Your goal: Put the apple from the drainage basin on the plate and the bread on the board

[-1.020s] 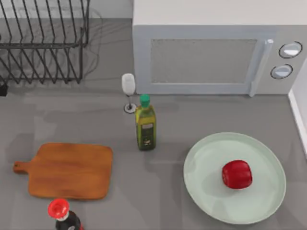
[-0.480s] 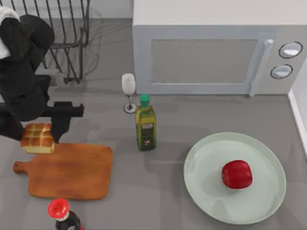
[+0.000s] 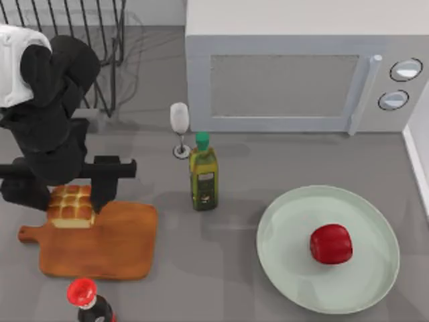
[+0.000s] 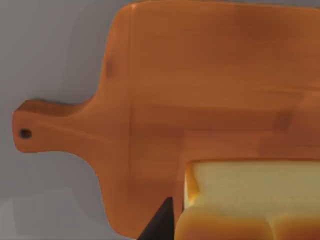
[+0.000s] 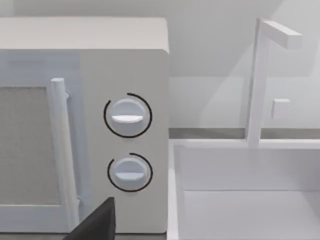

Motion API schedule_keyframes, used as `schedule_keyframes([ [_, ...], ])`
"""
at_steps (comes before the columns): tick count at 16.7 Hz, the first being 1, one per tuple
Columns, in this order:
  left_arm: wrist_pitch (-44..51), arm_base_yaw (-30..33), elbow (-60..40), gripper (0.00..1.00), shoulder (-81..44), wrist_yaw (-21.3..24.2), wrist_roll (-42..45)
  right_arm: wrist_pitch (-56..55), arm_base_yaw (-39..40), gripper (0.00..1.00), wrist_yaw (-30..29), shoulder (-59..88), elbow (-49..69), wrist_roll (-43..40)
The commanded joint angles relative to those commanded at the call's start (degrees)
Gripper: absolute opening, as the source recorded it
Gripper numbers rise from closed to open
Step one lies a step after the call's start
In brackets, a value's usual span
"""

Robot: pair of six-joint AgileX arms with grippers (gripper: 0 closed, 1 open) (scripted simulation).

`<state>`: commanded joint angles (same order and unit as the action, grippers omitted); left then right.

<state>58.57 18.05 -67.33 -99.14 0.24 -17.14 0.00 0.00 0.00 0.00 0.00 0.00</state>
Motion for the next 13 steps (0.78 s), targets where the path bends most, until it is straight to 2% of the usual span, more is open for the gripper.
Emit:
schedule_keyframes([
  [13,-7.9,0.1,4.0,0.0,-1.3,0.0,0.0,0.0,0.0,1.0,0.0,0.0,0.0,0.0],
])
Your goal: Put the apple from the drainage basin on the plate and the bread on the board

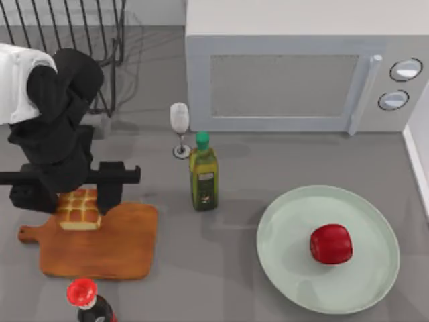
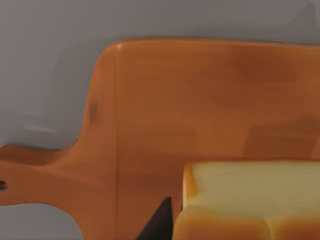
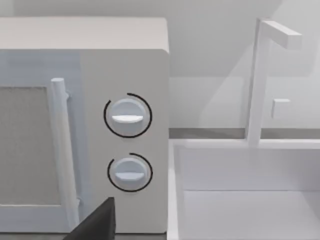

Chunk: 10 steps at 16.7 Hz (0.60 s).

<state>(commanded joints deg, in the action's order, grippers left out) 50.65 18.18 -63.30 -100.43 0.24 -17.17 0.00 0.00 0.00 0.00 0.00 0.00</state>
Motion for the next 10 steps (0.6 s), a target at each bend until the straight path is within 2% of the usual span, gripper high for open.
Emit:
schedule_keyframes([
  [9,-2.5,0.1,2.8,0.0,-2.1,0.0,0.0,0.0,0.0,1.0,0.0,0.0,0.0,0.0],
  [10,-2.5,0.1,2.8,0.08,-2.1,0.0,0.0,0.0,0.0,1.0,0.0,0.0,0.0,0.0],
])
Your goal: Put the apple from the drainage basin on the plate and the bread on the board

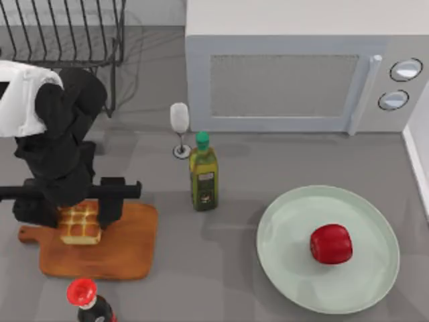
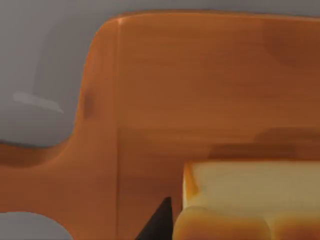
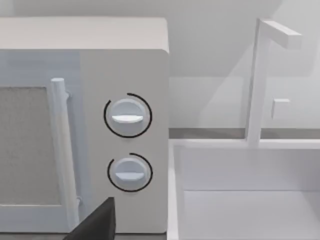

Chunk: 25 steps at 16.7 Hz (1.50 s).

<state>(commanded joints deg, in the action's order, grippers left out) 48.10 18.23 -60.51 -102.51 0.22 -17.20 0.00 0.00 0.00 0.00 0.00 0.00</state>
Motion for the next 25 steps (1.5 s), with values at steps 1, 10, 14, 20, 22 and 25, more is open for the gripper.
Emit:
schedule_keyframes([
  [1,0.0,0.0,0.0,0.15,0.0,0.0,0.0,0.0,0.0,1.0,0.0,0.0,0.0,0.0],
  [10,0.0,0.0,0.0,0.83,0.0,0.0,0.0,0.0,0.0,1.0,0.0,0.0,0.0,0.0],
  [14,0.0,0.0,0.0,1.0,0.0,0.0,0.0,0.0,0.0,1.0,0.0,0.0,0.0,0.0],
  [20,0.0,0.0,0.0,1.0,0.0,0.0,0.0,0.0,0.0,1.0,0.0,0.0,0.0,0.0],
  [22,0.0,0.0,0.0,1.0,0.0,0.0,0.0,0.0,0.0,1.0,0.0,0.0,0.0,0.0],
  [25,-1.5,-0.6,1.3,1.0,3.2,0.0,0.5,0.0,0.0,1.0,0.0,0.0,0.0,0.0],
])
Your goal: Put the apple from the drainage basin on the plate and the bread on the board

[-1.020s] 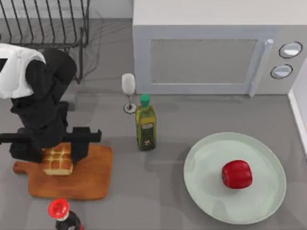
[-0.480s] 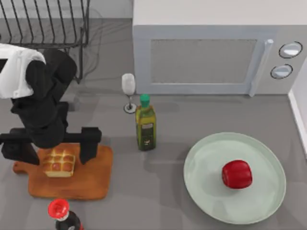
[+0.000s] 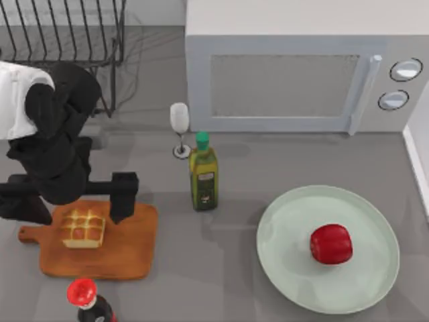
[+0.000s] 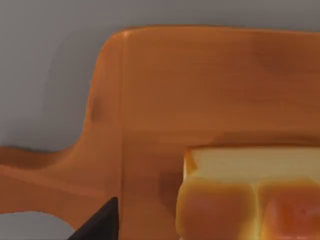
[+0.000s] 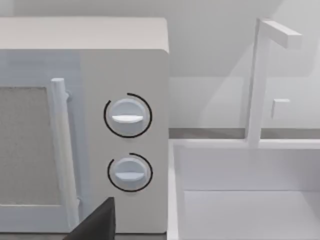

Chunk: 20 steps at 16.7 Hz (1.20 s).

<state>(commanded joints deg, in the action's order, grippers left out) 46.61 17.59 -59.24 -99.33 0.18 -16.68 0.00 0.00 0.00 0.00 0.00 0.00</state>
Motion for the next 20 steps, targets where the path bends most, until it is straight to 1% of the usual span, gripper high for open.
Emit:
schedule_keyframes([
  [3,-3.6,-1.5,4.4,1.0,7.3,-0.1,1.2,0.0,0.0,1.0,0.0,0.0,0.0,0.0],
  [6,-8.9,-3.5,11.3,1.0,18.5,-0.2,3.1,0.0,0.0,1.0,0.0,0.0,0.0,0.0],
  [9,-15.4,-6.1,19.8,1.0,33.0,-0.4,5.4,0.0,0.0,1.0,0.0,0.0,0.0,0.0],
  [16,-32.5,-12.4,41.5,1.0,71.5,-0.4,11.6,0.0,0.0,1.0,0.0,0.0,0.0,0.0],
  [20,-41.0,-15.5,52.1,1.0,89.2,-0.3,14.7,0.0,0.0,1.0,0.0,0.0,0.0,0.0],
])
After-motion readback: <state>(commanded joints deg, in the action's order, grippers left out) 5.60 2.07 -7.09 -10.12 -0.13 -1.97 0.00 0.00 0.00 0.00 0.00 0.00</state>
